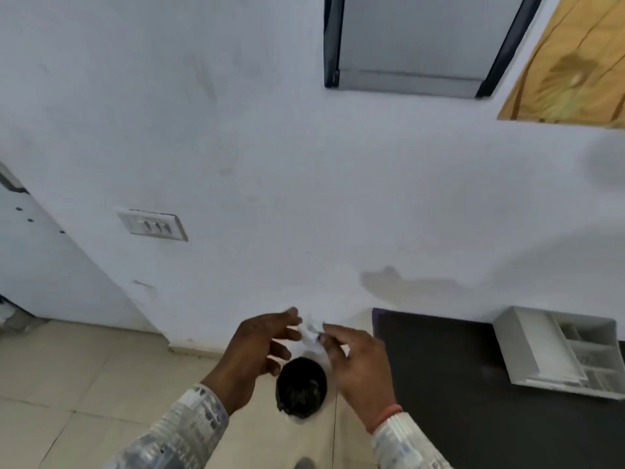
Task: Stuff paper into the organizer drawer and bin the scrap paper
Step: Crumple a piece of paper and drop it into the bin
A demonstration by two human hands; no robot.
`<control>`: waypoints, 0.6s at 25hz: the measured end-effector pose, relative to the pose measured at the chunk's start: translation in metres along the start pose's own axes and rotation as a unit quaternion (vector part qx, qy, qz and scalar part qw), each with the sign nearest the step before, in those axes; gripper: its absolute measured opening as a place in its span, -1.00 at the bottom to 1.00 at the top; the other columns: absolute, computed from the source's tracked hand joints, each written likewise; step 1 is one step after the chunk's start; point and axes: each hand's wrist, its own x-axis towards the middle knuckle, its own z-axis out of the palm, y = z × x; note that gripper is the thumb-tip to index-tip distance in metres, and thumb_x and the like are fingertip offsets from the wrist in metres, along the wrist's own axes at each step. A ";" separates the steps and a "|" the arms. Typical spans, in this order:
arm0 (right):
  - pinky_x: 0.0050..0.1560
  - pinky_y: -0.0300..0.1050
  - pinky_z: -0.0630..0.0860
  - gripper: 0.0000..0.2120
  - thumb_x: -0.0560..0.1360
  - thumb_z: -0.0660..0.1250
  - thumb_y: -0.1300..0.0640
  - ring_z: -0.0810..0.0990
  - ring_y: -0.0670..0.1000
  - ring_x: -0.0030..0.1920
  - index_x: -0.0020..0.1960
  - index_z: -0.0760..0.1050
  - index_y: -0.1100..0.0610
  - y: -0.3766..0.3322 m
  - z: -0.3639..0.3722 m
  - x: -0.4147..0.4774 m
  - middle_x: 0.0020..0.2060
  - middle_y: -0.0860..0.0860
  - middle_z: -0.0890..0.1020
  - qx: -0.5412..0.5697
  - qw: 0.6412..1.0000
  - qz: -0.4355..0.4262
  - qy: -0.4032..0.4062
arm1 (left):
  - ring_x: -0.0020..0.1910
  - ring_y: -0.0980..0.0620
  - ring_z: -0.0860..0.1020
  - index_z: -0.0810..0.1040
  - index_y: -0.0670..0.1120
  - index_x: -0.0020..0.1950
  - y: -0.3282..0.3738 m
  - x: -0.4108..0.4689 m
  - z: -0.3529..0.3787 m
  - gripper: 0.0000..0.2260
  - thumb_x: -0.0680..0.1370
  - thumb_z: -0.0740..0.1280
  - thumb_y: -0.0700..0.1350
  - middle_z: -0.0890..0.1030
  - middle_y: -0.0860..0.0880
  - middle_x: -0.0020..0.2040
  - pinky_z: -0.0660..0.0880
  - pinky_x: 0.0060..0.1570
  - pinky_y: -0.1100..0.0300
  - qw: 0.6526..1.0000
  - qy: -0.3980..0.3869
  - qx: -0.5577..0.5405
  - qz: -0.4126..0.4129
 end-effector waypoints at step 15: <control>-0.01 -0.05 0.68 -0.87 0.55 0.46 0.26 0.78 0.12 -0.04 -0.01 0.72 0.05 0.242 0.226 0.067 -0.04 0.09 0.79 0.251 0.853 0.458 -0.008 | -0.22 -0.11 0.59 0.63 -0.15 0.25 -0.249 0.303 -0.039 -0.74 0.61 0.48 -0.08 0.69 -0.13 0.00 0.53 -0.37 0.17 0.976 0.070 0.040 -0.200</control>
